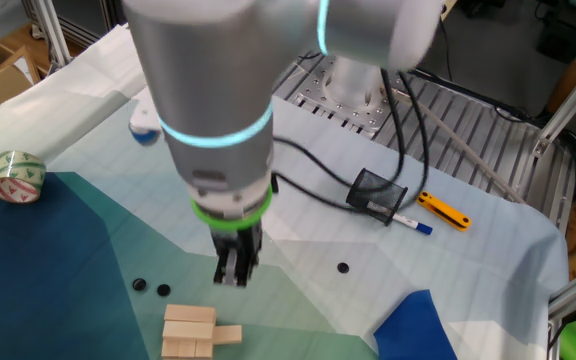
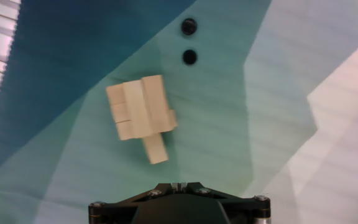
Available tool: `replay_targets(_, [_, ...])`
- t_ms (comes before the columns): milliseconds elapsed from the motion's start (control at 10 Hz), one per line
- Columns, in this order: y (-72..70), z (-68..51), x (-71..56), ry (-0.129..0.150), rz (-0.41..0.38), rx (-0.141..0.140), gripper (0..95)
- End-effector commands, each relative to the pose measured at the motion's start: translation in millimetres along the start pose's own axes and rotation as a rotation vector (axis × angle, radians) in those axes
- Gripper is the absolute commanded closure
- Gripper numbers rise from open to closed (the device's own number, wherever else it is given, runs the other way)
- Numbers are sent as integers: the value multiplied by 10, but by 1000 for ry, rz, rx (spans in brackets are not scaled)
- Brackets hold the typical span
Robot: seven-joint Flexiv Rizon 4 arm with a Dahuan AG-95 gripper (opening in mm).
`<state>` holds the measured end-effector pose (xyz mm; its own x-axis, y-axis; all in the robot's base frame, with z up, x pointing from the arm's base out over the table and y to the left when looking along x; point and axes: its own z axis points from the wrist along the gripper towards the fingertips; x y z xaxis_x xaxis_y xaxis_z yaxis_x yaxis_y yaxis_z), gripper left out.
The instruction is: Play Jenga
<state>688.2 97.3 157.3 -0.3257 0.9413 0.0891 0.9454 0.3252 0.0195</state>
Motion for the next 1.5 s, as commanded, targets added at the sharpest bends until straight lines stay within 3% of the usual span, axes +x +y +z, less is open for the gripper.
replay_targets(100, [145,49,-41,11,-42,-1,950])
replay_targets(300, [263,131,-96,1,-42,-17,950])
replay_targets(700, [374,336,-133,0,-44,-22,950])
replay_targets(800, [381,388,-130,-3,-38,-32,760])
replay_targets(1500, [395,583,-126,-10,-33,-51,760])
